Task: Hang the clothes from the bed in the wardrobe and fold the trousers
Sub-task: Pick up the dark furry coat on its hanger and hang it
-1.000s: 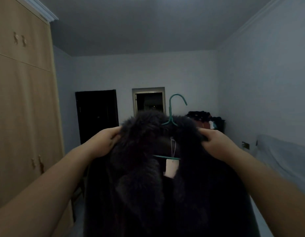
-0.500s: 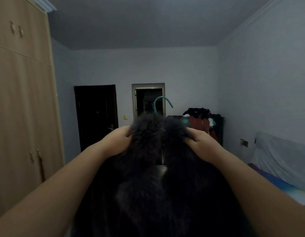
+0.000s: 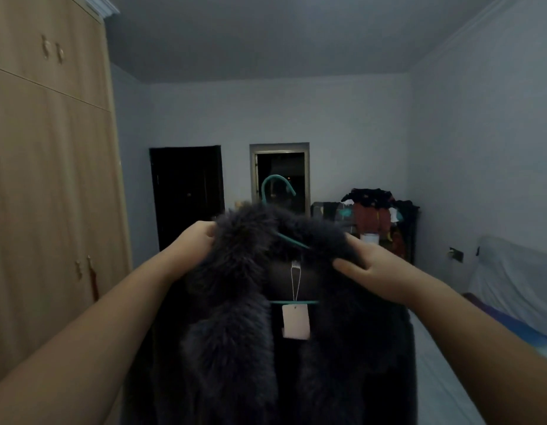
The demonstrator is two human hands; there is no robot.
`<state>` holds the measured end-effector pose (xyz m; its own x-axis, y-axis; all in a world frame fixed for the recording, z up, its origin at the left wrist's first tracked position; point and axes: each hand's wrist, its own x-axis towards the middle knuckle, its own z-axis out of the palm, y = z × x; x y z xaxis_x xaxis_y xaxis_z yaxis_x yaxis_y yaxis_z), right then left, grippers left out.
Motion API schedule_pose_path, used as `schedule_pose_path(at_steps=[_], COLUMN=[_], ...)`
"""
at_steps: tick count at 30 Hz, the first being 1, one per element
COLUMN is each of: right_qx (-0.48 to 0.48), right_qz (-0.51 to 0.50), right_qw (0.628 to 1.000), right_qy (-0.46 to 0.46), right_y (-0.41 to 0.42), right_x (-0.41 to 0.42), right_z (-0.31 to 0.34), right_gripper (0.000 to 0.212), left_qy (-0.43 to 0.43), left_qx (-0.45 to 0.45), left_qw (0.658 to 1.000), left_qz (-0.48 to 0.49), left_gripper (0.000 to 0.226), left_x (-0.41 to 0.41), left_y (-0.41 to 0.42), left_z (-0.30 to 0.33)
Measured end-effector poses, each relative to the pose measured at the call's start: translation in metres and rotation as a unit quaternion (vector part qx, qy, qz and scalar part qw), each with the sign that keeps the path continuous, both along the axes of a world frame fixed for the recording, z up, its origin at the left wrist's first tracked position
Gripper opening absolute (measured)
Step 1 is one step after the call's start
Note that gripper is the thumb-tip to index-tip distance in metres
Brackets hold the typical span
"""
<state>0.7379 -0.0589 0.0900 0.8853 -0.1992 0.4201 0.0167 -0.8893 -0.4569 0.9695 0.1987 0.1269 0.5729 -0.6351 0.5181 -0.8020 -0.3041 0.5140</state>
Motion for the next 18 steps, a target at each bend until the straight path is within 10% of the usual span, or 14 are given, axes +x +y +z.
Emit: schedule_pose_path(at_steps=[6, 13, 18], right_qx=[-0.015, 0.125, 0.101], right_qz=[-0.041, -0.023, -0.123], right_qw=[0.960, 0.981, 0.987], right_qy=[-0.275, -0.150, -0.025], right_y=[0.004, -0.010, -0.019], right_x=[0.008, 0.018, 0.019], right_z=[-0.002, 0.005, -0.012], right_gripper=[0.056, 0.037, 0.027], left_qy=[0.019, 0.336, 0.287], left_qx=[-0.025, -0.096, -0.060], left_qw=[0.999, 0.931, 0.952], left_qz=[0.007, -0.106, -0.091], left_gripper=[0.024, 0.025, 0.041], left_x=[-0.007, -0.033, -0.028], left_y=[0.008, 0.013, 0.022], left_z=[0.003, 0.002, -0.005])
